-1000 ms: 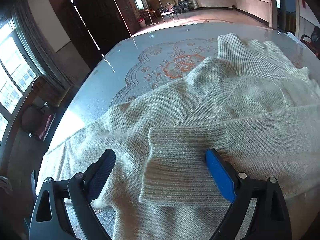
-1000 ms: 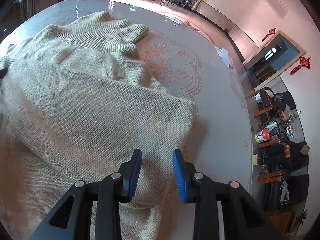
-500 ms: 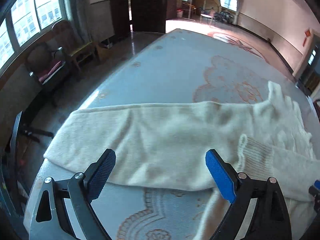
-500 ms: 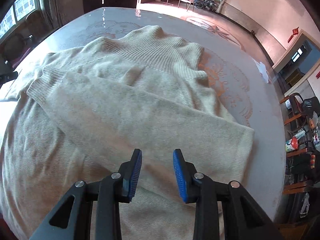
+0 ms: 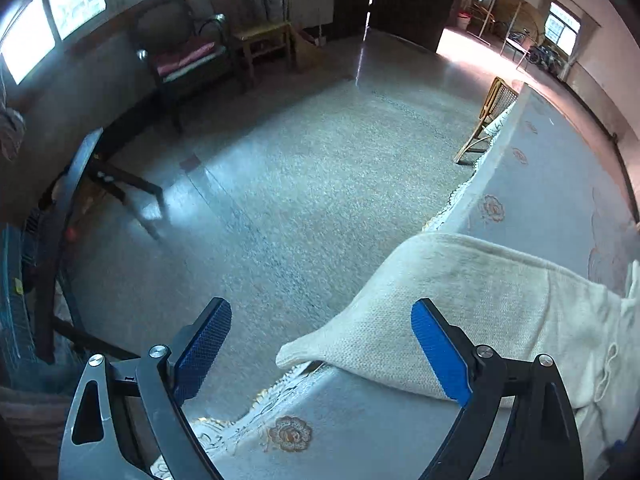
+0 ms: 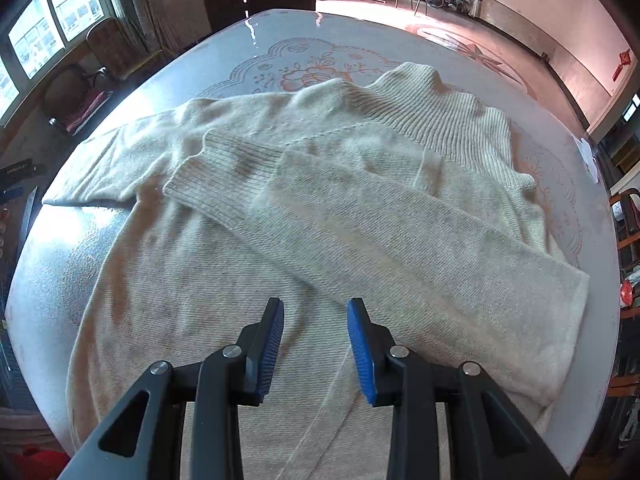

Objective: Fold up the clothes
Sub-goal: 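Grasp the other sleeve cuff with the left gripper and lift it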

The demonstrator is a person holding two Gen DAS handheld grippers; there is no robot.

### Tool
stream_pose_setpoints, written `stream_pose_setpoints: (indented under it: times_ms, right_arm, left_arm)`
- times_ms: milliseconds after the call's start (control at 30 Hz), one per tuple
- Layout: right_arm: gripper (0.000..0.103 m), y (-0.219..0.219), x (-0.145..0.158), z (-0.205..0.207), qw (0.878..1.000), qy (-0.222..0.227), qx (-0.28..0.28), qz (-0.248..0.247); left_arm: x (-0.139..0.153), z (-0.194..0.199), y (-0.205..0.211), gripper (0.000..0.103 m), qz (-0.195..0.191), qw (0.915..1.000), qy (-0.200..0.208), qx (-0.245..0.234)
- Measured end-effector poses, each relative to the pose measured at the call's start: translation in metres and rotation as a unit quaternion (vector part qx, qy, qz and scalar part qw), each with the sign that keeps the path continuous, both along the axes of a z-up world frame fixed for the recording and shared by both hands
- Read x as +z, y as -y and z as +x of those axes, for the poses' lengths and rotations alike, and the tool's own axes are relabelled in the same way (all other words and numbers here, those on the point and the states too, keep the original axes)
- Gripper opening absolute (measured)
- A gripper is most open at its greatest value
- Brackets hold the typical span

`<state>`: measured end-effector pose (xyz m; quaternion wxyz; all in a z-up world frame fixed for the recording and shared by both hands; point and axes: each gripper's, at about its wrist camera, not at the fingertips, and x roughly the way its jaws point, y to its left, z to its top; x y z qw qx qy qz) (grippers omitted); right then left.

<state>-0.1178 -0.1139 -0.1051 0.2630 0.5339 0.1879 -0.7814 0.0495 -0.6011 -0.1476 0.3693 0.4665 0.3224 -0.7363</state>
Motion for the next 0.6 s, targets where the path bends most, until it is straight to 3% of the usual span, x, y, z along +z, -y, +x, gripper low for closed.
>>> stream_pose_setpoints:
  times_ms: [100, 200, 300, 400, 467, 500, 600]
  right_arm:
    - [0.033, 0.010, 0.003, 0.014, 1.000, 0.003, 0.003, 0.000]
    - [0.033, 0.021, 0.005, 0.024, 1.000, 0.005, 0.007, -0.001]
    - [0.033, 0.032, 0.009, 0.031, 1.000, 0.008, 0.008, -0.004]
    - [0.033, 0.042, 0.009, 0.034, 1.000, 0.014, 0.008, -0.008]
    - [0.033, 0.048, 0.009, 0.037, 1.000, 0.016, 0.009, -0.005]
    - [0.033, 0.050, 0.008, 0.037, 1.000, 0.016, 0.009, -0.005]
    - [0.033, 0.055, 0.008, 0.036, 1.000, 0.018, 0.007, -0.004]
  left_arm:
    - [-0.029, 0.026, 0.035, 0.093, 0.117, 0.9914, -0.040, 0.045]
    - [-0.064, 0.048, 0.059, 0.093, 0.228, 0.9663, -0.067, 0.098]
    - [-0.094, 0.055, 0.064, 0.093, 0.321, 0.9334, -0.101, 0.126]
    - [-0.123, 0.058, 0.063, 0.093, 0.405, 0.8913, -0.140, 0.148]
    - [-0.131, 0.056, 0.060, 0.093, 0.434, 0.8687, -0.169, 0.170]
    - [-0.134, 0.053, 0.057, 0.087, 0.441, 0.8618, -0.180, 0.174]
    - [-0.141, 0.046, 0.052, 0.027, 0.455, 0.8444, -0.211, 0.189]
